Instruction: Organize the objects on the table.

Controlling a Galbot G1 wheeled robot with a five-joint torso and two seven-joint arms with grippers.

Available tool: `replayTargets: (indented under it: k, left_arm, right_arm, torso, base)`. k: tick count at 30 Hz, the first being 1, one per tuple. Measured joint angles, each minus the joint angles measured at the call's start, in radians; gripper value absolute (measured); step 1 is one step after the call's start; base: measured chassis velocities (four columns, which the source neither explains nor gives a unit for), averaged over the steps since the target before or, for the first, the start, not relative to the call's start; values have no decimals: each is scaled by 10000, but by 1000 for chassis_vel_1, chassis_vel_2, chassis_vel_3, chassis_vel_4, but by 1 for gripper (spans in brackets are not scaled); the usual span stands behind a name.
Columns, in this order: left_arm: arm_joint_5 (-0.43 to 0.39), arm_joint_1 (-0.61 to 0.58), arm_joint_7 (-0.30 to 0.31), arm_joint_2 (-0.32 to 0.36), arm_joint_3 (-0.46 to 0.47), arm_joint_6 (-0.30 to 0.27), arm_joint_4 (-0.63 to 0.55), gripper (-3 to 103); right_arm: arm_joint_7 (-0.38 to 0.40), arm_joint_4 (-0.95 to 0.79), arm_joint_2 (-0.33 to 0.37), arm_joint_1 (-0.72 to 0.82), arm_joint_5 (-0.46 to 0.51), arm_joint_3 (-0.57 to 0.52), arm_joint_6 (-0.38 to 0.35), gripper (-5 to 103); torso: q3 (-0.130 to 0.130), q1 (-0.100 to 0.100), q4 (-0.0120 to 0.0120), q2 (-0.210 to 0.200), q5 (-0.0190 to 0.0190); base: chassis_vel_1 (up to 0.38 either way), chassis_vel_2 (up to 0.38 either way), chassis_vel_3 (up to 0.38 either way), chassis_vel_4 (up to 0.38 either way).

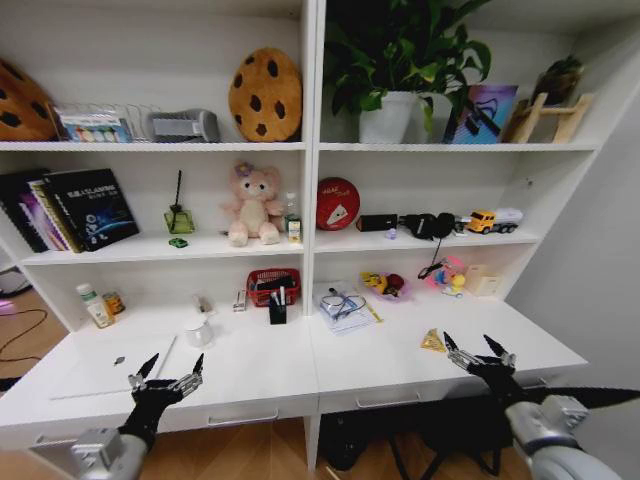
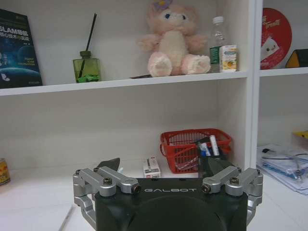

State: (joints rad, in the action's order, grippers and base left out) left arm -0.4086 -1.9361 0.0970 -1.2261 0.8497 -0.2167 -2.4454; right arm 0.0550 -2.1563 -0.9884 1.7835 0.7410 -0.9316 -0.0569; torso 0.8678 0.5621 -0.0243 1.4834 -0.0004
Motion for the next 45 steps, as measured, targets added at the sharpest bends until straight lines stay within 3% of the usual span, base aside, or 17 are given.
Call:
replayTargets:
  k: [3, 8, 11, 12, 14, 24, 30, 31, 33, 34, 35, 36, 40, 41, 42, 43, 45]
  left_arm:
    - [0, 0, -5, -1, -2, 0, 0, 100]
    - [0, 0, -7, -1, -2, 0, -1, 100]
    - [0, 0, -7, -1, -2, 0, -1, 100]
    - [0, 0, -5, -1, 0, 0, -1, 100]
    - [0, 0, -1, 0, 3, 0, 0, 100]
    - [0, 0, -1, 0, 1, 0, 0, 100]
    - [0, 0, -1, 0, 1, 0, 0, 100]
    - [0, 0, 0, 0, 1, 0, 0, 100]
    - [0, 0, 0, 0, 1, 0, 0, 100]
    - [0, 0, -1, 0, 1, 0, -1, 100]
    - [0, 0, 0, 0, 1, 0, 0, 100]
    - [0, 0, -1, 0, 1, 0, 0, 100]
    - [0, 0, 0, 0, 1, 0, -1, 100]
    - [0, 0, 0, 0, 1, 0, 0, 100]
    - [0, 0, 0, 0, 1, 0, 0, 100]
    - [0, 0, 0, 0, 1, 0, 0, 100]
    - [0, 0, 0, 0, 1, 0, 0, 100]
  right_arm:
    - [18, 558, 406, -713, 354, 422, -10, 100]
    - [429, 1755, 1081, -2258, 990, 1203, -1415, 100]
    - [480, 1992, 1157, -2611, 1028, 1407, -1650, 100]
    - [558, 2343, 1297, -3261, 1216, 1839, -2222, 100]
    - [776, 2675, 1381, -3845, 1480, 2433, -2665, 100]
    - [1222, 4186, 1293, -6128, 1376, 4785, -2942, 100]
    - [1208, 4962, 1109, -6530, 1054, 5310, -3028, 98]
    - [1160, 5095, 1060, -6547, 927, 5426, -3016, 91]
    - [1158, 5156, 1021, -6576, 889, 5510, -3010, 91]
    - [1154, 5211, 983, -6614, 860, 5579, -2996, 80]
    - [1147, 5280, 941, -6666, 826, 5653, -2967, 80]
    - [1137, 5334, 921, -6715, 797, 5711, -2941, 70]
    - [1136, 5406, 900, -6807, 768, 5806, -2903, 70]
    - [1136, 5445, 894, -6860, 761, 5853, -2895, 58]
    - [1136, 5480, 892, -6901, 760, 5884, -2891, 58]
    - [1135, 5526, 890, -6942, 756, 5905, -2887, 47]
    - [1128, 5570, 889, -6972, 745, 5914, -2880, 47]
  torso:
    - [1, 0, 5, 0, 11]
    - [1, -1, 0, 1, 5]
    - [1, 1, 0, 0, 10]
    - [0, 1, 5, 0, -1]
    - [1, 2, 8, 0, -2]
    - [0, 0, 6, 1, 2]
    - [1, 1, 3, 0, 4]
    - [0, 1, 0, 0, 3]
    - [0, 0, 0, 0, 4]
    - [0, 0, 0, 1, 3]
    - [0, -1, 2, 0, 3]
    - [0, -1, 3, 0, 4]
    - [0, -1, 3, 0, 3]
    - [0, -1, 3, 1, 3]
    - [0, -1, 3, 1, 3]
    - [0, -1, 3, 0, 3]
    - [0, -1, 3, 0, 3]
  base:
    - [-271, -259, 263, 276]
    - [-40, -134, 120, 61]
    - [4, -24, 15, -39]
    - [41, 70, -39, -45]
    - [48, 100, -35, -56]
    - [13, 26, -14, -25]
    - [0, 0, 0, 0]
    - [0, 0, 0, 0]
    - [0, 0, 0, 0]
    - [0, 0, 0, 0]
    - [0, 0, 0, 0]
    - [0, 0, 0, 0]
    - [0, 0, 0, 0]
    - [0, 0, 0, 0]
    - [0, 0, 0, 0]
    - [0, 0, 0, 0]
    - [0, 0, 0, 0]
